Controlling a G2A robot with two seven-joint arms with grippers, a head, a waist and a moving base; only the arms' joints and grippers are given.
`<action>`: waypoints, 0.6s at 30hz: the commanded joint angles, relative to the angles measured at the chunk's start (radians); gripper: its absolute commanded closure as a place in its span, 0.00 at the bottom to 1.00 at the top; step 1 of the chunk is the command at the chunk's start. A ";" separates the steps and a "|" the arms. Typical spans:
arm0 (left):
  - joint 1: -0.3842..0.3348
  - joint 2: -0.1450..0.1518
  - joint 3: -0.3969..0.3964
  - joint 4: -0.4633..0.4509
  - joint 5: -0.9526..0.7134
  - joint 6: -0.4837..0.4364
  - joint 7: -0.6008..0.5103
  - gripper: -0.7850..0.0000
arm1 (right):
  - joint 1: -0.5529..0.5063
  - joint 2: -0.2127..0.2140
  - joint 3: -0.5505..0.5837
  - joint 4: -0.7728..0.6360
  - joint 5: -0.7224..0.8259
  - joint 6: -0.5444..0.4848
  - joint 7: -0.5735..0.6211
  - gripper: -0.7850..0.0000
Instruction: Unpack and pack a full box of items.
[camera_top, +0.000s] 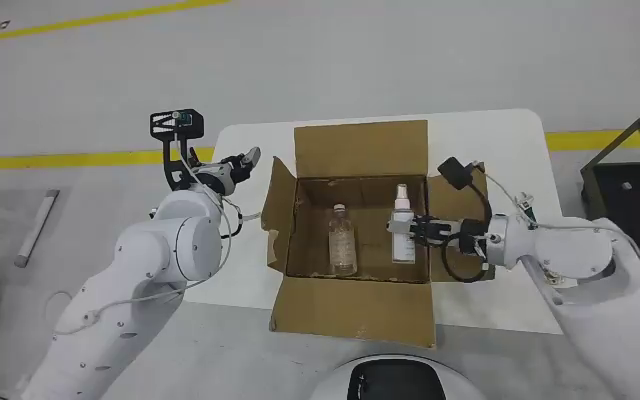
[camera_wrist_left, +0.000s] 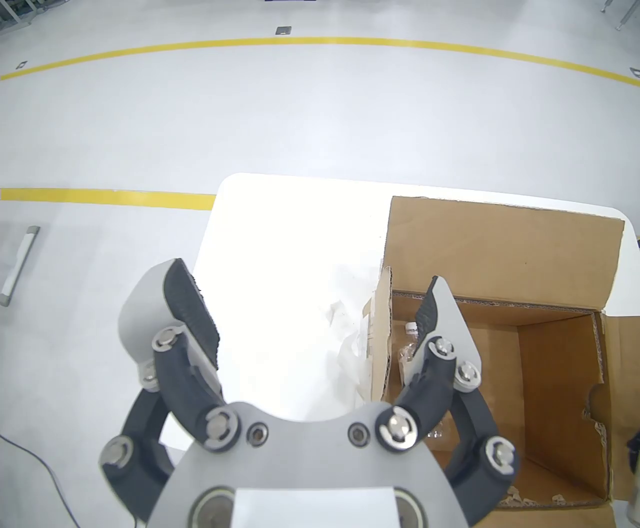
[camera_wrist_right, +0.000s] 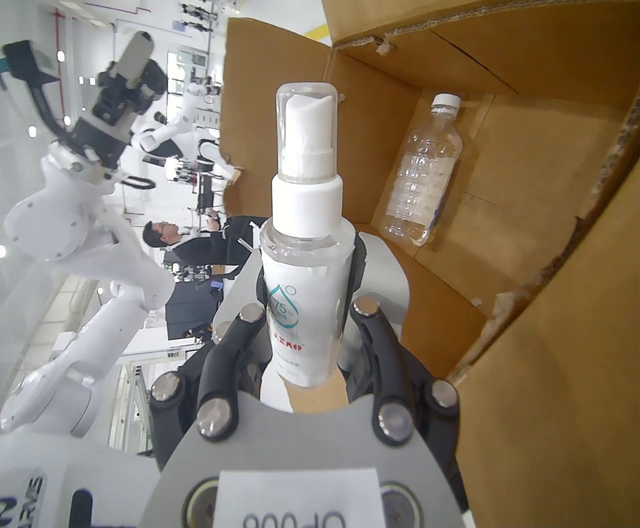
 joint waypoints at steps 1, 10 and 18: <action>0.000 0.000 0.000 0.000 0.000 0.000 0.000 0.00 | 0.078 -0.010 -0.118 0.051 -0.084 0.082 -0.007 1.00; 0.000 0.000 0.000 0.000 0.000 0.000 0.000 0.00 | 0.307 -0.054 -0.408 0.237 -0.310 0.306 0.024 1.00; 0.000 0.000 0.000 0.000 0.000 0.000 0.000 0.00 | 0.375 -0.089 -0.518 0.338 -0.337 0.352 0.010 1.00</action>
